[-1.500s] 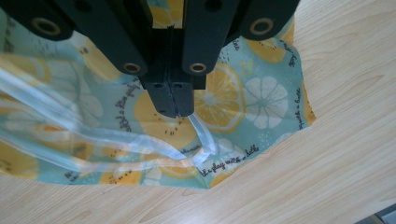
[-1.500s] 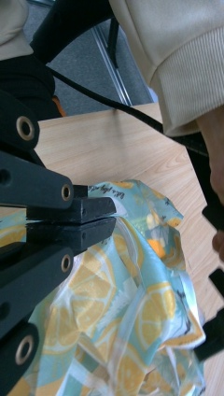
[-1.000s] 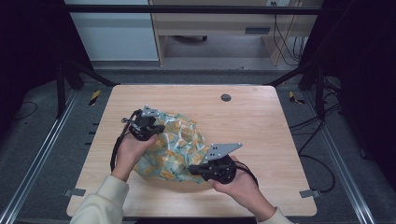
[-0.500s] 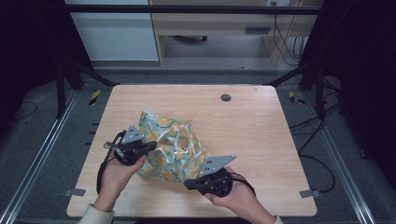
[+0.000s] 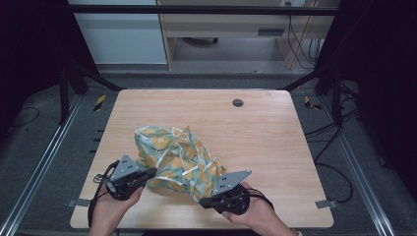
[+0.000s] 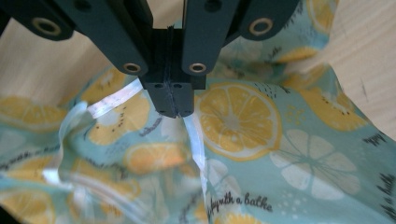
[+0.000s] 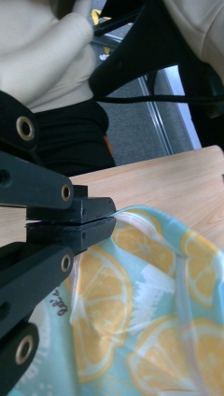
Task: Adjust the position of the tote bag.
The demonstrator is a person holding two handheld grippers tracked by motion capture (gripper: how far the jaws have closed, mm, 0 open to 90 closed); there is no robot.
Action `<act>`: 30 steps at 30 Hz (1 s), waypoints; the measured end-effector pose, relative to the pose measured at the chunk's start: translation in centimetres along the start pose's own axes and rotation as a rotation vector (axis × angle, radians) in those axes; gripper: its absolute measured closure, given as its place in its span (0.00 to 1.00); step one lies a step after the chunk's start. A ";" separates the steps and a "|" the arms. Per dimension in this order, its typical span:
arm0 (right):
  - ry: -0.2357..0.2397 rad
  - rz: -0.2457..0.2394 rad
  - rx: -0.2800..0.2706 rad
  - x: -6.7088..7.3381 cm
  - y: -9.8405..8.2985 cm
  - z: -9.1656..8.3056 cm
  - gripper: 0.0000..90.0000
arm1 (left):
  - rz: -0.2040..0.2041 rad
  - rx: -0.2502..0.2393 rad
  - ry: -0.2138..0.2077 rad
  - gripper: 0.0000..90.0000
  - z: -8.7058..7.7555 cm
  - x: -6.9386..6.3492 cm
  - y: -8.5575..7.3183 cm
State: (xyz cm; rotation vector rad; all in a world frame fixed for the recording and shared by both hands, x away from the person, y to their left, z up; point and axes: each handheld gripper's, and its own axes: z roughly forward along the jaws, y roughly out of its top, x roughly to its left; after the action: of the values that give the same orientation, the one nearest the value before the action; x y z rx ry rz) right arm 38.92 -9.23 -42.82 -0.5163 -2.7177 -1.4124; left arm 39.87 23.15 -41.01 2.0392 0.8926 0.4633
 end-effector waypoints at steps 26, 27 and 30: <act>-0.098 0.094 0.092 -3.7 -3.6 0.5 0.99 | -0.019 0.136 -0.005 1.00 4.0 0.5 -3.7; -0.103 0.091 0.095 -3.7 -3.7 0.5 0.99 | -0.017 0.138 -0.004 1.00 4.1 0.5 -3.7; -0.113 0.100 0.099 -3.9 -3.9 0.6 0.99 | -0.013 0.142 -0.001 1.00 4.3 0.5 -3.8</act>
State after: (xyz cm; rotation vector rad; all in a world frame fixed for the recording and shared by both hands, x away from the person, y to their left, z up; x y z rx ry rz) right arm 41.49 -11.93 -46.96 -0.7357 -2.7859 -1.2545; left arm 41.17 22.59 -46.59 2.1605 0.9615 0.4020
